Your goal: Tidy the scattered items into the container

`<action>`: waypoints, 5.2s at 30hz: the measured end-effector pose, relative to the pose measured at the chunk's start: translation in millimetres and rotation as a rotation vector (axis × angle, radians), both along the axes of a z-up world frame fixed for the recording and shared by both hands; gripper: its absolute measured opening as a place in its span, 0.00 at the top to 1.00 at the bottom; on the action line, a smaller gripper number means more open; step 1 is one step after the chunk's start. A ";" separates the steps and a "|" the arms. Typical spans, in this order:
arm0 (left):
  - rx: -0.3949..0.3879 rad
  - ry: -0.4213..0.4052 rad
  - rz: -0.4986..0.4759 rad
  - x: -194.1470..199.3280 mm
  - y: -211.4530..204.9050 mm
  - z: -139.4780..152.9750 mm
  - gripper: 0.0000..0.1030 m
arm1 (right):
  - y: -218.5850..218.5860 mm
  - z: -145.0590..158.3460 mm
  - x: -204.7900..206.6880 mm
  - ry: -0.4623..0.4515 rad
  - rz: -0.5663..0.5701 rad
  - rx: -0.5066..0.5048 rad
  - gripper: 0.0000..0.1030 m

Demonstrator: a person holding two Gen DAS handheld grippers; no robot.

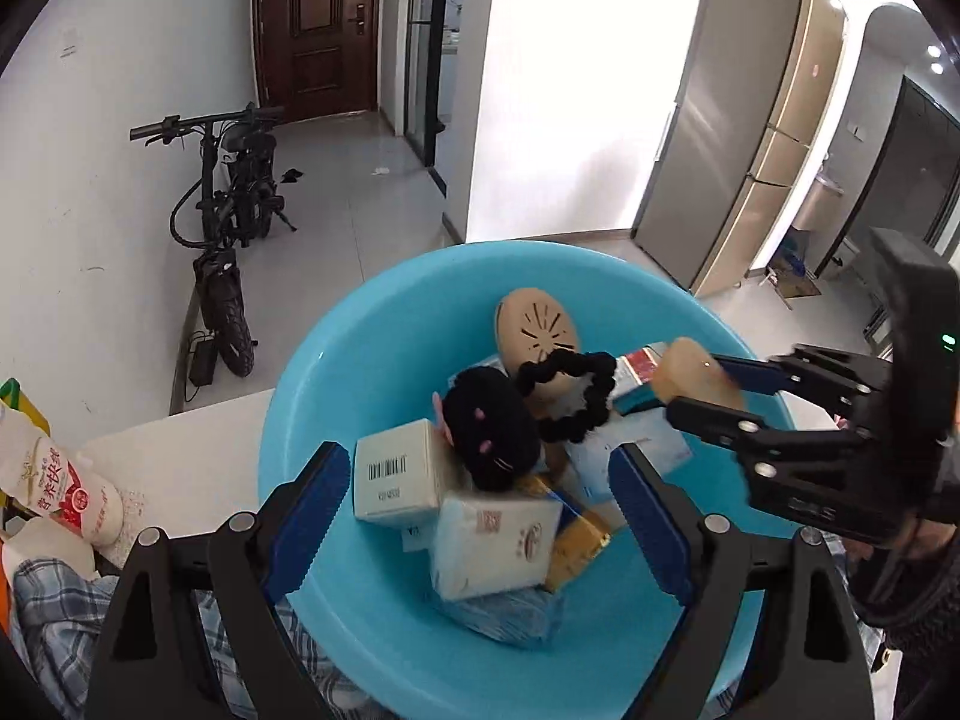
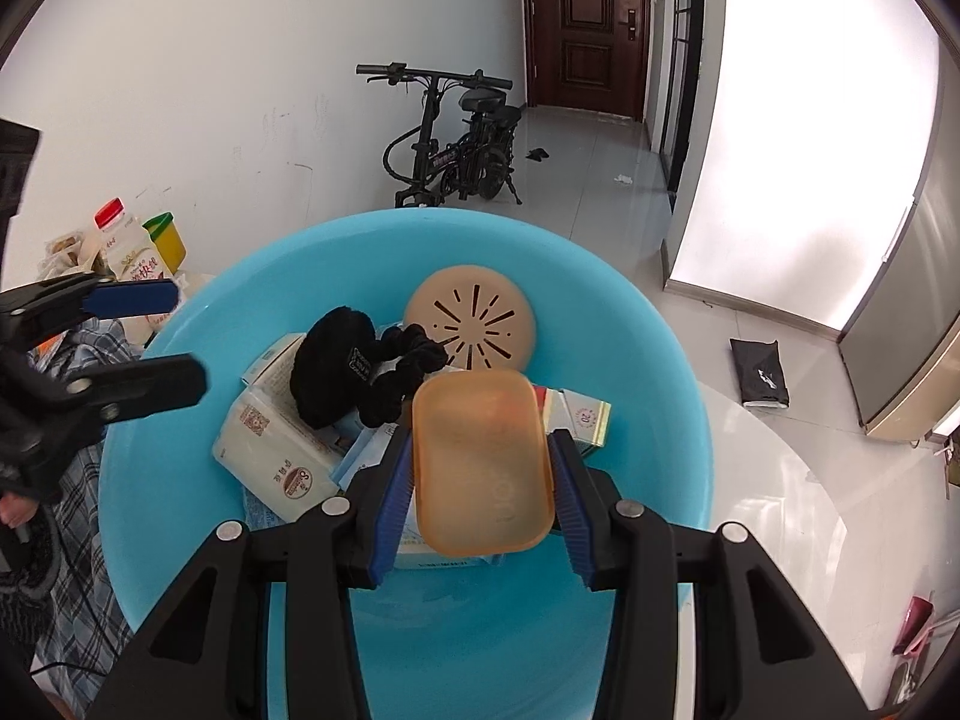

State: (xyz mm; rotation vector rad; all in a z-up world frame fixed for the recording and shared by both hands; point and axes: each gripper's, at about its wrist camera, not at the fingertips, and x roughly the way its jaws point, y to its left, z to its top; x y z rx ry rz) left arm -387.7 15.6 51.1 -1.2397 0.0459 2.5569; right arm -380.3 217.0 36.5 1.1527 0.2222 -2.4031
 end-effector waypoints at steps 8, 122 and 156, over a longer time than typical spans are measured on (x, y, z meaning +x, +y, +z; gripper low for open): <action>0.000 0.003 -0.022 26.0 -6.9 10.2 0.13 | -8.7 -9.8 -4.8 -0.033 0.005 0.019 0.58; -0.005 0.591 0.339 339.8 -22.5 -77.8 0.00 | 27.5 -45.6 342.2 0.591 -0.368 -0.125 0.00; -0.006 0.600 0.336 343.2 -19.3 -78.4 0.00 | 21.9 -47.1 336.3 0.568 -0.378 -0.114 0.00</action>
